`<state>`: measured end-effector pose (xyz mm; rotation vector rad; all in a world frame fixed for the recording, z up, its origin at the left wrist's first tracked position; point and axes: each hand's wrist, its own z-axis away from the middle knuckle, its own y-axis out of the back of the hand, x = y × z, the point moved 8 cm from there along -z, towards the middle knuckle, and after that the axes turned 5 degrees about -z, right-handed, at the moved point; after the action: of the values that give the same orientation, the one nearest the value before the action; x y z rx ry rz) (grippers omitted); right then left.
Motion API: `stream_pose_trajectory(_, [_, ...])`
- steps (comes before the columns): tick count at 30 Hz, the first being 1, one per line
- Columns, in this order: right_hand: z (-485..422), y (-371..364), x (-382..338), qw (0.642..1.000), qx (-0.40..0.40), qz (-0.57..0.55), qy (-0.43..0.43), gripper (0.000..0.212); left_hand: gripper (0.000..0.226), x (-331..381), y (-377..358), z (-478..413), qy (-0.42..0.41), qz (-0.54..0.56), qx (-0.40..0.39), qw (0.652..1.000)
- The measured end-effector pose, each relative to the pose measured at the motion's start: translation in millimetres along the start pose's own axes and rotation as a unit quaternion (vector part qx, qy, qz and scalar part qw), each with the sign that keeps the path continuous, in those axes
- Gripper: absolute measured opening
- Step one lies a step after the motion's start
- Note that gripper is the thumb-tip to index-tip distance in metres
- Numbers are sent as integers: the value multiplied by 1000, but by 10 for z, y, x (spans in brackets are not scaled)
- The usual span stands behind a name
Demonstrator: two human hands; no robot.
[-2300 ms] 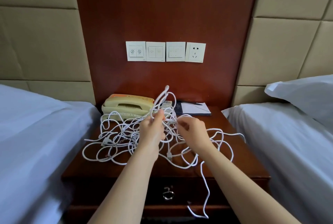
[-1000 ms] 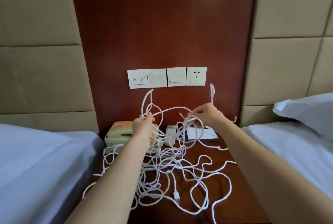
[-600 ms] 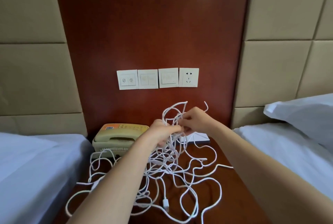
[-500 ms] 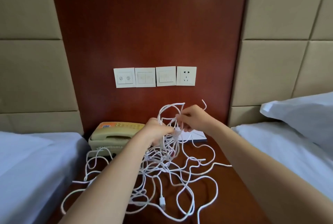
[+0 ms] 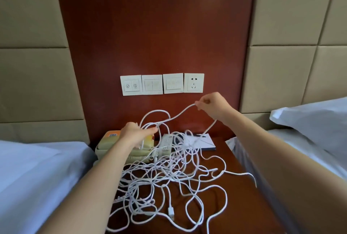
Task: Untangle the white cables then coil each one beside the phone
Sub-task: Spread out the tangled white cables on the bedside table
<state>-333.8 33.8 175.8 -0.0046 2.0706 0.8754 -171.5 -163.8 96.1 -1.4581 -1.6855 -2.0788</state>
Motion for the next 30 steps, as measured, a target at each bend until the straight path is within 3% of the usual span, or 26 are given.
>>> stream_pose_trajectory(4, [-42,33,-368,998,-1,8,61,25,39,174,6,-2,0,209,-32,977])
stream_pose_trajectory(8, [-46,-19,-686,995,-18,-56,81,26,30,531,-47,127,15,434,-64,899])
stream_pose_trajectory(12, [39,-180,-911,988,-58,-100,104,31,33,786,-110,338,16,528,-103,843])
stream_pose_trajectory(15, [186,-322,-1046,980,-95,-59,165,39,35,874,-165,437,16,561,-127,818])
stream_pose_trajectory(18, [319,-466,-1036,969,-154,-1,195,29,22,878,-142,438,16,550,-113,827])
stream_pose_trajectory(22, [384,-480,-849,967,-187,11,174,38,19,770,-54,360,30,485,-37,873])
stream_pose_trajectory(27, [351,-383,-311,973,-202,25,105,43,21,405,92,148,49,502,18,863])
stream_pose_trajectory(30, [311,-337,54,977,-198,24,73,38,17,12,284,40,71,462,62,882])
